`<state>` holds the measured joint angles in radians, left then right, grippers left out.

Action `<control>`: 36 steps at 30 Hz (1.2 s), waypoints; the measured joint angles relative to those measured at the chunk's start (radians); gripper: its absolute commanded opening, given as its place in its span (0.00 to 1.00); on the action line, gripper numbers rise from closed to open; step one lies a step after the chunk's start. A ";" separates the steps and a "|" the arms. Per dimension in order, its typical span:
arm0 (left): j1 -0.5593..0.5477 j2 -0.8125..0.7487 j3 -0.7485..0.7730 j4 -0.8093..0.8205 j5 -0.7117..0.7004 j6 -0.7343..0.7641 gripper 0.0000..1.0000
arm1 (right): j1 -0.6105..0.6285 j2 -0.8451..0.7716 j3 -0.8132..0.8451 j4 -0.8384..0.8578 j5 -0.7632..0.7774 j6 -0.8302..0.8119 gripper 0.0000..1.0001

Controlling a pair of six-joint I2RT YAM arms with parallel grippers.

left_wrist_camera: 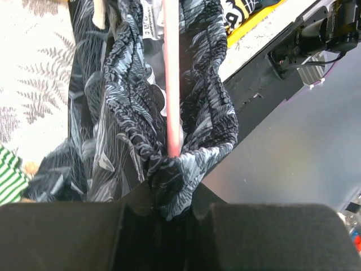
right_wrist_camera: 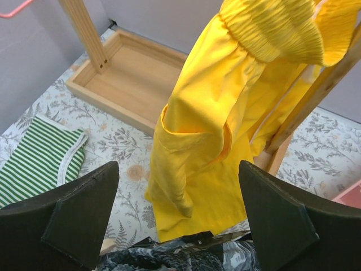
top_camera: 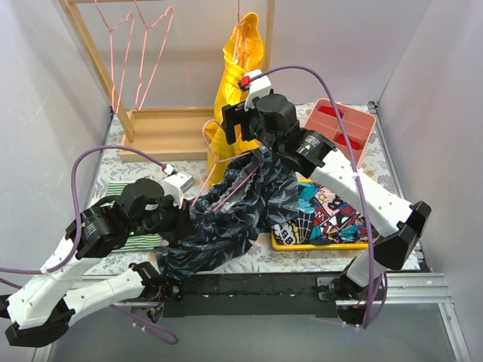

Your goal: Place the shorts on the hanger

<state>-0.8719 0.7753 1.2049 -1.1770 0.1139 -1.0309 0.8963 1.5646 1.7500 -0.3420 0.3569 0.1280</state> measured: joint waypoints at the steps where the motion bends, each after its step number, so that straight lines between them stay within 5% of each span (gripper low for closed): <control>1: 0.000 -0.002 0.003 -0.010 -0.002 -0.007 0.00 | -0.002 0.009 -0.006 0.005 -0.007 0.003 0.94; 8: 0.000 -0.042 0.006 -0.069 -0.021 -0.055 0.00 | -0.011 0.098 -0.071 0.095 -0.021 0.037 0.93; 14: 0.000 -0.048 0.006 -0.107 -0.029 -0.071 0.00 | -0.011 0.151 -0.199 0.196 0.010 0.053 0.81; 17: 0.000 -0.048 0.010 -0.134 -0.036 -0.077 0.00 | -0.011 0.151 -0.261 0.244 0.061 0.055 0.61; 21: 0.000 -0.050 0.032 -0.165 -0.052 -0.087 0.00 | -0.011 0.141 -0.329 0.323 0.150 0.056 0.23; 24: 0.000 -0.053 0.050 -0.189 -0.059 -0.095 0.00 | -0.011 0.102 -0.397 0.370 0.213 0.058 0.05; 36: 0.000 -0.056 0.129 -0.204 -0.189 -0.154 0.00 | -0.031 -0.064 -0.522 0.426 0.348 0.055 0.01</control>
<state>-0.8722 0.7193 1.3342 -1.3815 -0.0750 -1.1847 0.8658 1.5002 1.2282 0.0837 0.7044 0.1833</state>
